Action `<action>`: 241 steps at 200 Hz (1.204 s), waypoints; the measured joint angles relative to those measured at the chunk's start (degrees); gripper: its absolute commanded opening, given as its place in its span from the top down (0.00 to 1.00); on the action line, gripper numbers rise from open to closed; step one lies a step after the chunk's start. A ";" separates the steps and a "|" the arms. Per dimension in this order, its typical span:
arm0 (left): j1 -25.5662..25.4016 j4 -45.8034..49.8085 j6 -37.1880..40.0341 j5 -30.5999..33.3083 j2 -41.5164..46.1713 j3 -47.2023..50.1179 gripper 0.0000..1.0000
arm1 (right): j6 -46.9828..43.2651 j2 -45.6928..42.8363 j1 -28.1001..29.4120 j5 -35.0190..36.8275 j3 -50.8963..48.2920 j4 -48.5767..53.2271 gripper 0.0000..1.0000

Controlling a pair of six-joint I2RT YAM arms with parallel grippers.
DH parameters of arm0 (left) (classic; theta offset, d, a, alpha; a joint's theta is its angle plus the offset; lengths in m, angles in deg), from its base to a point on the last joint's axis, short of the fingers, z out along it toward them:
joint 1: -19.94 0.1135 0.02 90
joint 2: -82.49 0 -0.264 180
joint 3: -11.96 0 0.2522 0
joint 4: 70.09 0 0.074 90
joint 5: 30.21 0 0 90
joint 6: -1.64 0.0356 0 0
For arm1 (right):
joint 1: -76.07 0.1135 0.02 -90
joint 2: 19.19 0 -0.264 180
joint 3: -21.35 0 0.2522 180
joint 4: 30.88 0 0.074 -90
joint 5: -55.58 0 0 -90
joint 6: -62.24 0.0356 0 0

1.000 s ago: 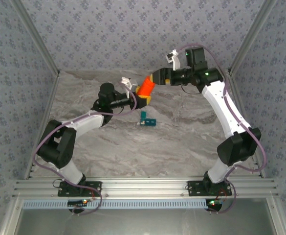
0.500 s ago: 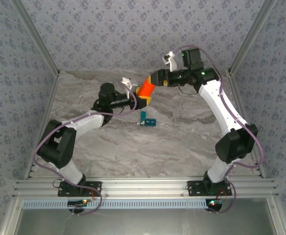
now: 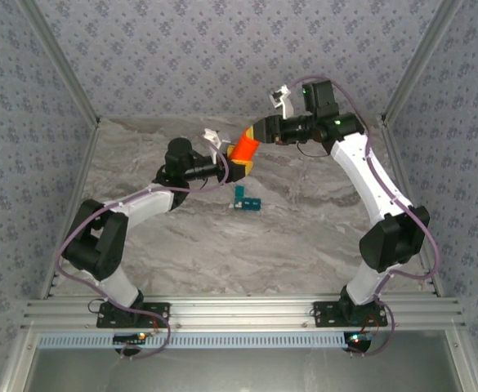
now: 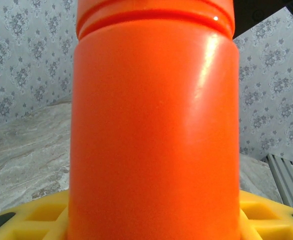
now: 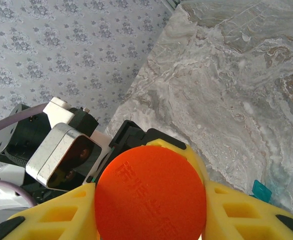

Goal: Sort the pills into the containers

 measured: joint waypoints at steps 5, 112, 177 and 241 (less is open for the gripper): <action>0.02 0.00 0.02 0.09 0.00 -0.02 1.00 | 0.48 0.00 0.00 0.02 -0.20 -0.44 0.57; -5.40 14.01 14.25 22.71 0.02 -0.02 1.00 | 19.12 -0.11 2.27 14.47 -9.09 -7.37 0.61; -6.86 15.91 17.59 29.05 0.02 -0.02 1.00 | 24.59 0.20 3.63 19.63 -9.31 -6.84 0.60; -6.97 13.68 17.07 28.41 0.02 -0.02 1.00 | 24.33 0.13 2.91 18.71 -8.13 -5.55 0.38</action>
